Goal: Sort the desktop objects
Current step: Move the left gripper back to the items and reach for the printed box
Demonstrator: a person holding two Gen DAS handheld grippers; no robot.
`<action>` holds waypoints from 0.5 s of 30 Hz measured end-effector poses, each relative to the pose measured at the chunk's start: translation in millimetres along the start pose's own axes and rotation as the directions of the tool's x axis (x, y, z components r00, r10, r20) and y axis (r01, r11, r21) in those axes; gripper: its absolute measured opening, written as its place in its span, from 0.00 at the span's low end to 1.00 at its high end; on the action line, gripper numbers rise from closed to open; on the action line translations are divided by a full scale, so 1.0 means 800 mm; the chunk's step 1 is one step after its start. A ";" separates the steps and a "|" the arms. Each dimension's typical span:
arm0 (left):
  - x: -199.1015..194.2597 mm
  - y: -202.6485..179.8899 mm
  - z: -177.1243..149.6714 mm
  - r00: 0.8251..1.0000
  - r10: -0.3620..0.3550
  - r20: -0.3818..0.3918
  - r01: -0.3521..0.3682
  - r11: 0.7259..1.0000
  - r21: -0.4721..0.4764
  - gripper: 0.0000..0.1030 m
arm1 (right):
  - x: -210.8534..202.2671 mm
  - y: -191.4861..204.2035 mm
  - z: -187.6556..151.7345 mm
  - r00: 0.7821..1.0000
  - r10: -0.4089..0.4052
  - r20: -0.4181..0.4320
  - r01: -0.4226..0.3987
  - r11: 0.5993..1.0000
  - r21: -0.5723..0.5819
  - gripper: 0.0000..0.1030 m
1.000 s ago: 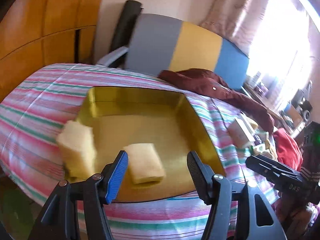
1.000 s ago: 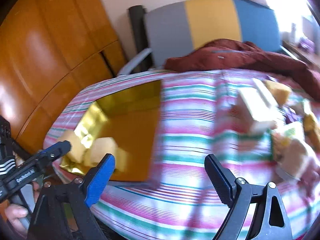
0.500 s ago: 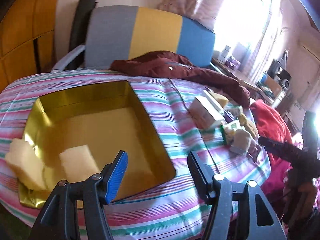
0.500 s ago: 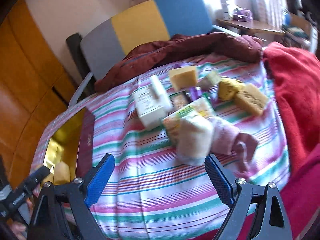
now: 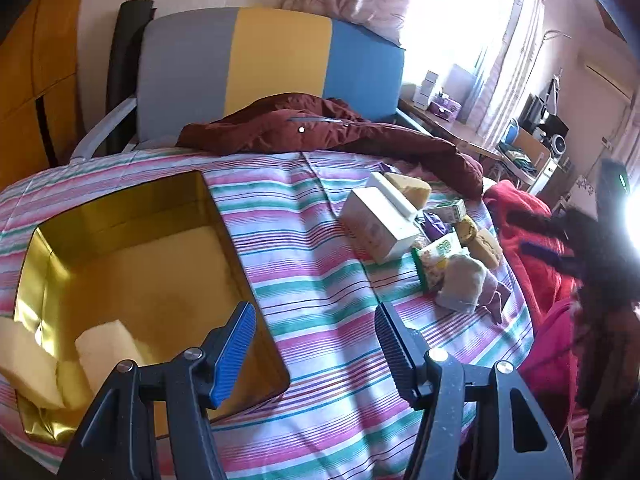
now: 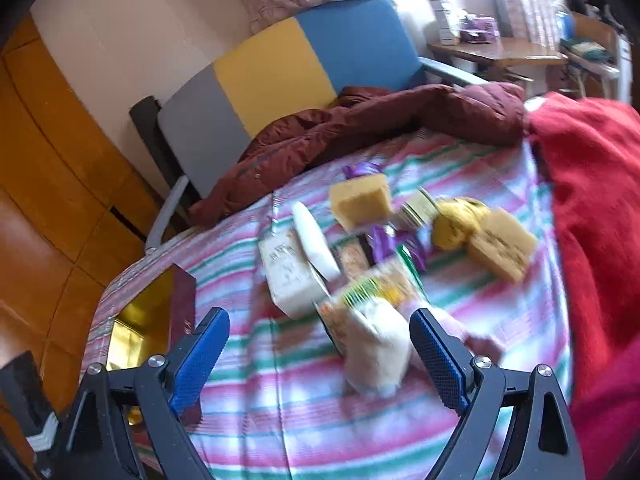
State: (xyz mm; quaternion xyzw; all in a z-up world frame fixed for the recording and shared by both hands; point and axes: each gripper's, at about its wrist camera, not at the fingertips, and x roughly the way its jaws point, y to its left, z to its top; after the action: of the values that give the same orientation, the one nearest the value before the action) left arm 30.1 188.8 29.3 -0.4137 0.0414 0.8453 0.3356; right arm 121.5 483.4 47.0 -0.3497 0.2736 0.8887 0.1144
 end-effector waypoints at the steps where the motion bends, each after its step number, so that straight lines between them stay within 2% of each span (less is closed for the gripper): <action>1: 0.002 -0.003 0.000 1.000 -0.002 -0.004 0.002 1.000 0.005 0.61 | 0.009 0.005 0.011 1.000 0.014 -0.010 -0.014 1.000 -0.016 0.89; 4: 0.009 -0.008 0.001 1.000 -0.007 -0.017 0.007 1.000 0.010 0.61 | 0.038 0.022 0.035 0.998 0.044 -0.036 -0.047 0.996 -0.078 0.89; 6: 0.012 -0.009 0.002 1.000 -0.003 -0.024 0.003 1.000 0.011 0.61 | 0.062 0.032 0.049 0.997 0.035 -0.062 -0.043 0.991 -0.125 0.86; 7: 0.014 -0.009 0.003 1.000 -0.001 -0.028 0.001 1.000 0.009 0.61 | 0.072 0.034 0.053 0.996 0.039 -0.077 -0.050 0.989 -0.138 0.81; 8: 0.015 -0.009 0.003 1.000 0.001 -0.030 0.000 1.000 0.009 0.61 | 0.086 0.037 0.059 0.994 0.047 -0.095 -0.060 0.987 -0.149 0.78; 15: 0.026 -0.006 0.015 0.999 0.028 -0.039 -0.027 1.000 0.008 0.61 | 0.173 0.033 0.078 0.984 0.009 -0.176 -0.040 0.983 -0.178 0.74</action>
State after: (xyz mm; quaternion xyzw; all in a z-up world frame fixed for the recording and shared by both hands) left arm 15.9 207.9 22.9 -0.4284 0.0570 0.8413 0.3246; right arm -24.8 499.0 1.1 -0.4317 0.2050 0.8772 0.0468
